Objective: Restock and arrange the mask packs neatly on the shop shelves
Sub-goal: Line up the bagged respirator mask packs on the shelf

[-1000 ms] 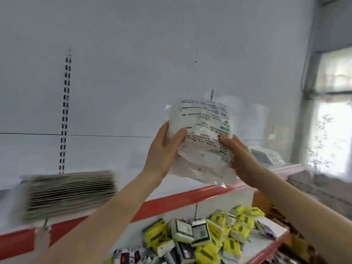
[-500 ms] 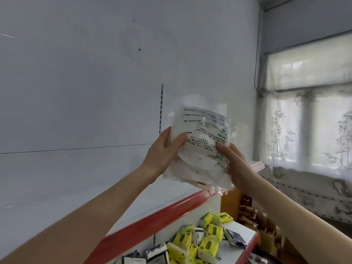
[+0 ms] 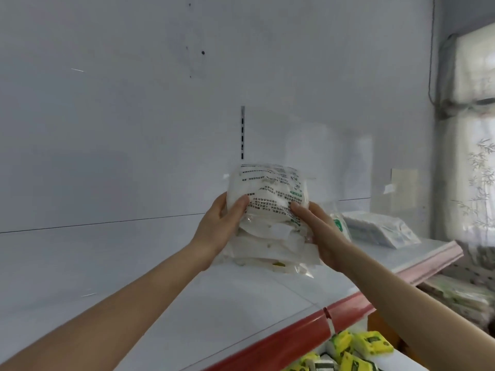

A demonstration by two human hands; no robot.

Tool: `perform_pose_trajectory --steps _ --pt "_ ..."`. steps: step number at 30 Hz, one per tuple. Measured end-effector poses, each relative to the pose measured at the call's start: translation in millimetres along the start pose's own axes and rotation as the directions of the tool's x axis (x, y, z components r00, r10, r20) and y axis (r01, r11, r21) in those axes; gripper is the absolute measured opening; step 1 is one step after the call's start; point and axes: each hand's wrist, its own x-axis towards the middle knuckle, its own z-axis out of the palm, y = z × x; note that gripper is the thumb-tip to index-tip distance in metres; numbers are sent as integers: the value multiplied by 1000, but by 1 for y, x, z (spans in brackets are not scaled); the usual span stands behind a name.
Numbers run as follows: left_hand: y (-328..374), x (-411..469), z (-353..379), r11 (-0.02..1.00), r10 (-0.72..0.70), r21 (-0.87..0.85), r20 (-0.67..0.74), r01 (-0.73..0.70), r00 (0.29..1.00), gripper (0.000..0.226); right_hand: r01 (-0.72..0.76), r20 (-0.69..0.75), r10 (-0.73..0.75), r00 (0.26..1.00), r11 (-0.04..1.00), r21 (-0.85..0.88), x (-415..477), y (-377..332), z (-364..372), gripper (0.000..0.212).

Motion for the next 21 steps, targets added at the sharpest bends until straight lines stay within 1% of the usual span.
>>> perform_pose_trajectory --steps 5,7,9,12,14,16,17,18,20,21 --pt "-24 19 16 995 -95 24 -120 99 988 30 -67 165 70 984 997 -24 54 27 -15 77" --pt "-31 27 26 988 -147 28 -178 154 973 33 -99 234 109 966 994 -55 72 34 -23 80" --pt "-36 32 36 974 -214 14 -234 224 948 33 -135 312 147 939 989 -60 89 41 -31 77" --pt "-43 31 45 930 -342 32 -292 367 893 33 -210 440 239 866 971 -115 106 50 -37 67" --pt "-49 25 47 870 -456 46 -306 491 836 42 -266 509 339 791 940 -213 112 63 -35 73" --pt "-56 20 47 811 -539 54 -317 582 781 52 -292 522 435 734 896 -336 113 74 -33 83" --pt "-58 19 46 794 -550 71 -339 603 764 56 -279 523 449 724 885 -373 115 78 -32 84" --pt "-61 18 44 793 -523 113 -378 598 764 56 -254 525 446 725 882 -398 115 80 -32 83" --pt "-64 19 43 830 -363 230 -469 508 805 45 -174 514 421 747 871 -460 113 78 -32 79" --pt "-65 19 43 856 -275 263 -498 446 822 39 -111 511 391 765 863 -493 111 76 -32 71"
